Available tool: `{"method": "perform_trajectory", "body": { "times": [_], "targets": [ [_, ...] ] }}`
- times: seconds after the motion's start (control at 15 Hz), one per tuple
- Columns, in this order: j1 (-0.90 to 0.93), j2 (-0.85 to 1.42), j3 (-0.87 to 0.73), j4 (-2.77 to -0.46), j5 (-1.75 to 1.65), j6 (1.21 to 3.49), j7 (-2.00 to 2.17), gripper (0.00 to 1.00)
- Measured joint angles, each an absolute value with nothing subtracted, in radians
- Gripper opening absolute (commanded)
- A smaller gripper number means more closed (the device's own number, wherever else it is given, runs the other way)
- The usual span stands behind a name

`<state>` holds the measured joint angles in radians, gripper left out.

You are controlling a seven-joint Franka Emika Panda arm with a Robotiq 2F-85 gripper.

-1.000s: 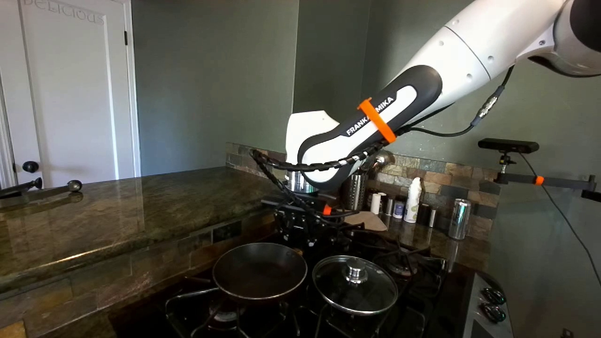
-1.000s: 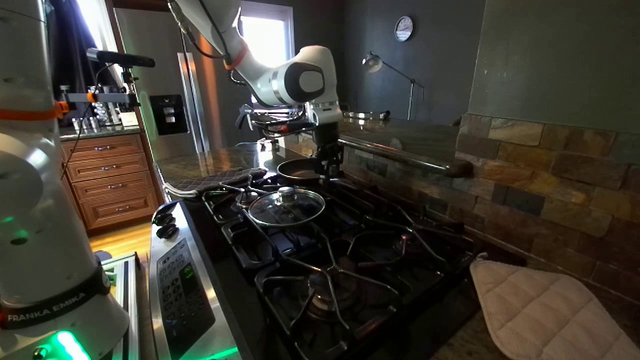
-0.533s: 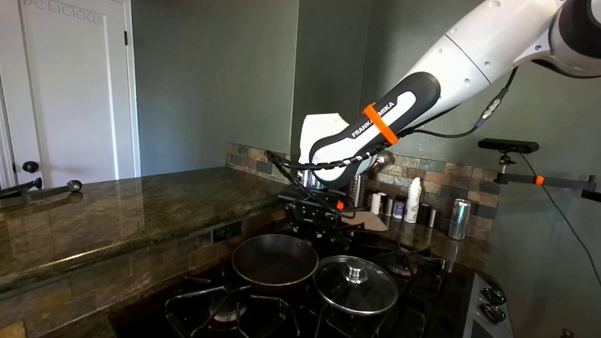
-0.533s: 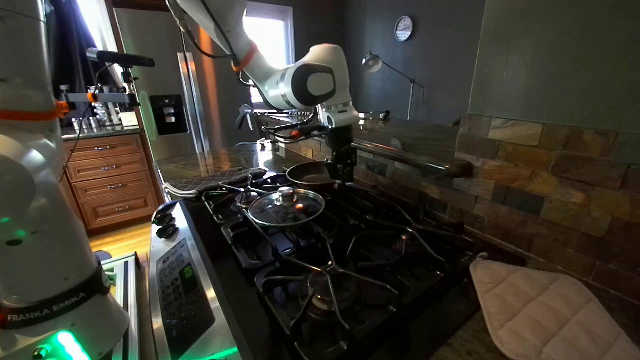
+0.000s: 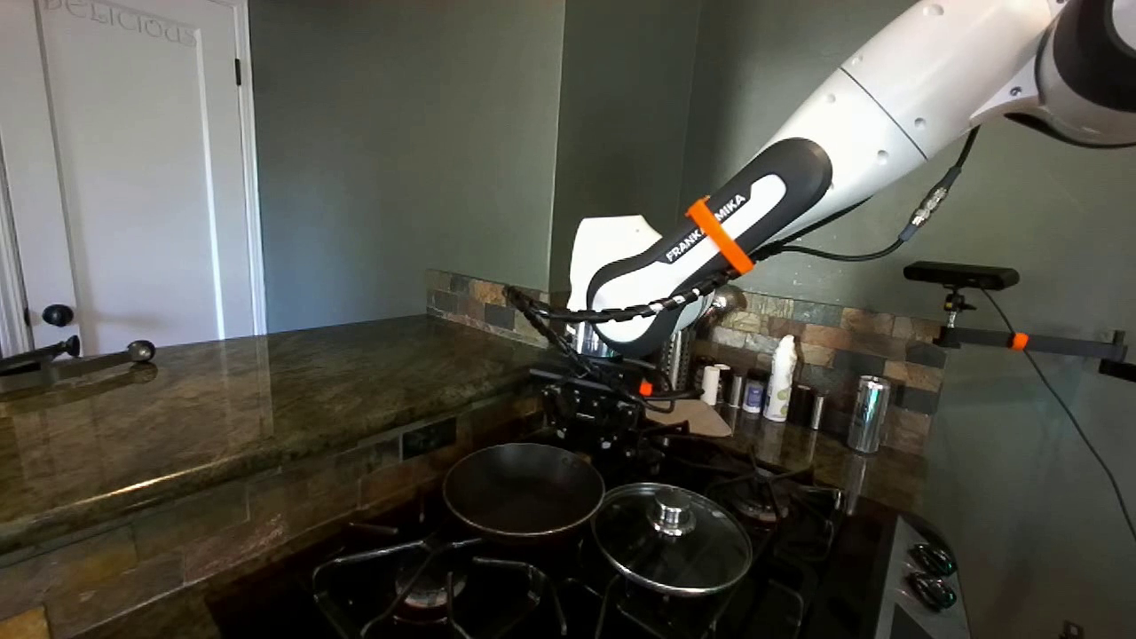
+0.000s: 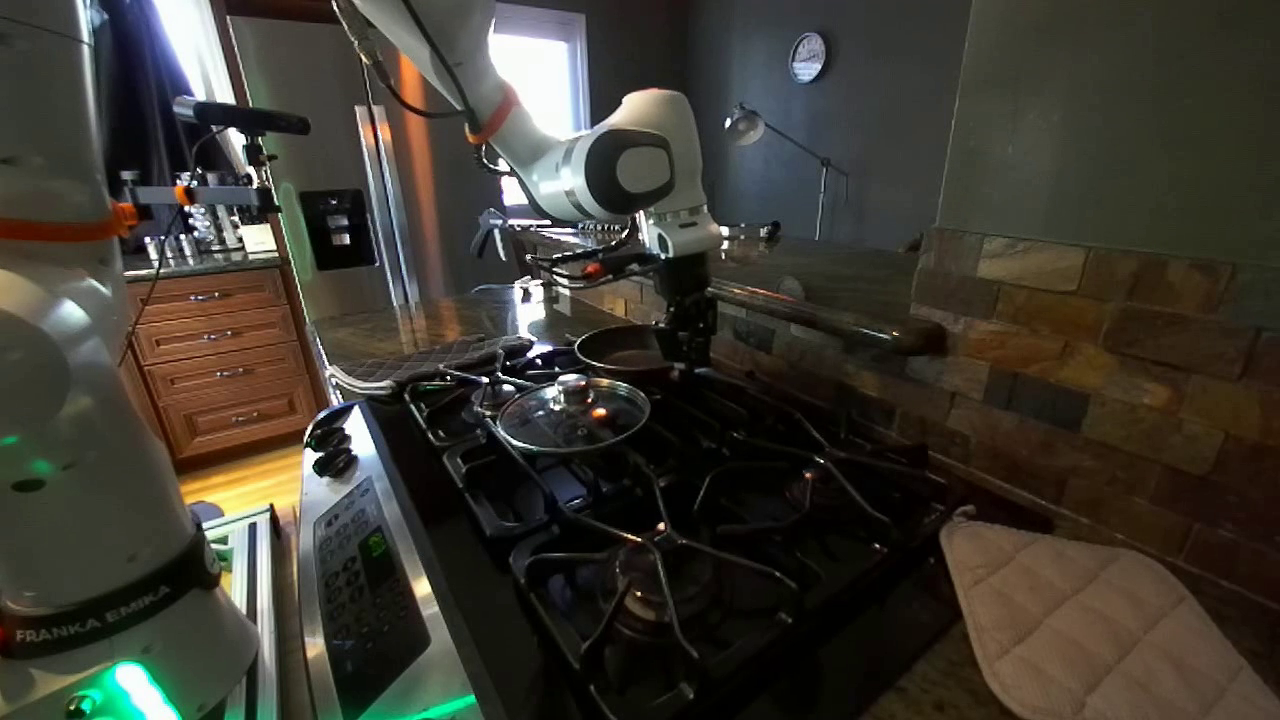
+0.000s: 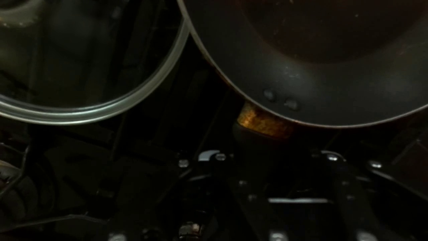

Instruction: Remove the glass lid from the pan then move the pan to the back left side of the stove.

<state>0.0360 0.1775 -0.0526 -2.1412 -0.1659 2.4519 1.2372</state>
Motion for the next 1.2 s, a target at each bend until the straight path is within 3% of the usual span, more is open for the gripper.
{"method": "perform_trajectory", "body": {
  "times": [1.2],
  "targets": [
    [-0.015, 0.215, -0.174, -2.084, -0.191, 2.452, 1.219, 0.22]
  ]
}}
